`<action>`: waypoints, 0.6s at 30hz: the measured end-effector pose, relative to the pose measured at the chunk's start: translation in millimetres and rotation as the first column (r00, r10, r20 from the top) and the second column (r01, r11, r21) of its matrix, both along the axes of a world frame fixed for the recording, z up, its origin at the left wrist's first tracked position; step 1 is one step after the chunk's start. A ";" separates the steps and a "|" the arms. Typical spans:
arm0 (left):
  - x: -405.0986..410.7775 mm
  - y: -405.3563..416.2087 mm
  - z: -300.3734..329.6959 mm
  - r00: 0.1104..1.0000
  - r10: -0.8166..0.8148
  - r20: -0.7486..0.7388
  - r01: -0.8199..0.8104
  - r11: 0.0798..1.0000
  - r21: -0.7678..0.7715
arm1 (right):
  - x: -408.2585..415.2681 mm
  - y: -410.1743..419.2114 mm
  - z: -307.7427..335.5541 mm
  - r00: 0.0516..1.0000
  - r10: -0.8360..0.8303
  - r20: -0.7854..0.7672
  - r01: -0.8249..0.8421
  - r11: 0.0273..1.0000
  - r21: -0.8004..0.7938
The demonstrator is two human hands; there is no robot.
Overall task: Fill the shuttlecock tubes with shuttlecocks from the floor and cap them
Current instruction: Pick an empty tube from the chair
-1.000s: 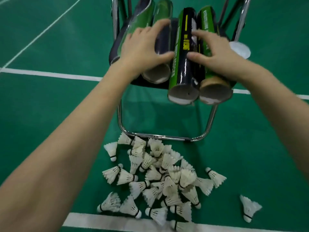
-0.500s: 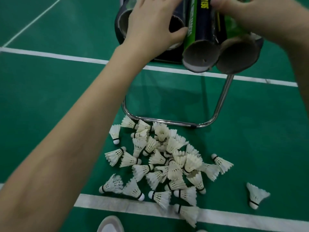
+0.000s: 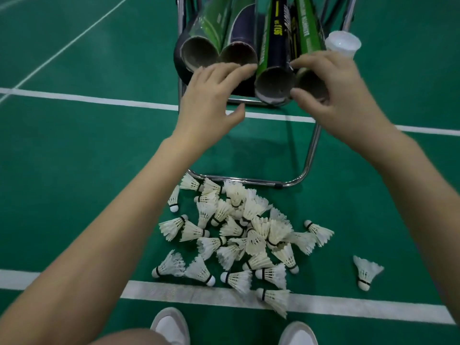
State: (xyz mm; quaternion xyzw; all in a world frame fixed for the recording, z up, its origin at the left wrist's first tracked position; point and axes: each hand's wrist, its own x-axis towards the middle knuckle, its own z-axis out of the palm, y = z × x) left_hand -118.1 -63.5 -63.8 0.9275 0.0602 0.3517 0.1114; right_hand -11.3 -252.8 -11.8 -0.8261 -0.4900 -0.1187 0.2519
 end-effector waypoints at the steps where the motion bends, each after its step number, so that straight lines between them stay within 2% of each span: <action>1: -5.0 1.2 -5.8 1.000 0.006 -0.018 -0.006 1.000 0.002 | -4.0 -2.6 -6.8 1.000 -0.005 0.006 0.005 1.000 -0.006; 5: -19.9 5.5 -19.2 0.995 0.013 -0.099 -0.013 1.000 0.005 | -19.7 -6.5 -25.8 1.000 -0.009 0.026 0.011 0.999 -0.051; 10: -21.4 10.1 -12.2 0.994 0.048 -0.096 -0.052 0.998 -0.037 | -24.2 -4.5 -33.9 1.000 -0.016 0.015 0.019 0.983 -0.184; 18: 2.9 14.3 3.3 0.996 0.074 -0.057 -0.077 0.995 -0.062 | -20.4 -2.4 -14.6 0.995 -0.074 -0.064 0.063 0.985 -0.158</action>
